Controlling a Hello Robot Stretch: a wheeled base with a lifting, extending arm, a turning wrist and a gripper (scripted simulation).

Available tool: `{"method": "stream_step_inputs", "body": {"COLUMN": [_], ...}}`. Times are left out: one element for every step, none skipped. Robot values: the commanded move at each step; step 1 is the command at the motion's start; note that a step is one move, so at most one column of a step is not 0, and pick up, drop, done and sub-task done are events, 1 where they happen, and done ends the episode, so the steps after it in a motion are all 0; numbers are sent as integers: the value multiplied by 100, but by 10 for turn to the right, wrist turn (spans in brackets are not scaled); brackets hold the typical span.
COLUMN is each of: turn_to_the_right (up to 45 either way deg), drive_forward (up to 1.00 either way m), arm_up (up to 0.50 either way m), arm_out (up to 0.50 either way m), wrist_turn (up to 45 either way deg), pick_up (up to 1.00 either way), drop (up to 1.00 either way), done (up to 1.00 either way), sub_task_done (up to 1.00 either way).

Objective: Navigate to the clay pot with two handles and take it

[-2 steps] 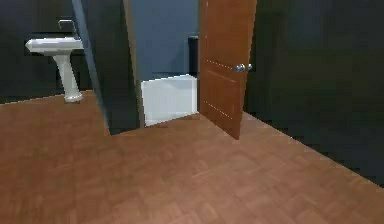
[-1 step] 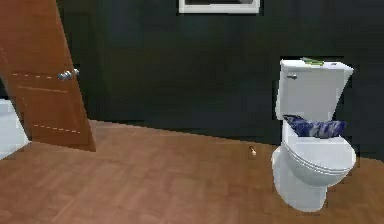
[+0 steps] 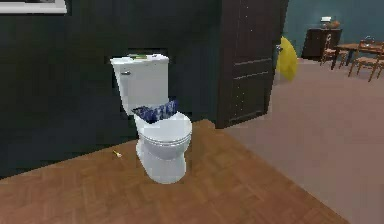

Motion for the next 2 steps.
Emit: {"method": "stream_step_inputs", "body": {"turn_to_the_right": [330,0], "drive_forward": [0,100], "arm_up": [0,0], "arm_out": [0,0], "wrist_turn": [0,0], "pick_up": [0,0], "drop": [0,0], "done": [0,0], "sub_task_done": [0,0]}}
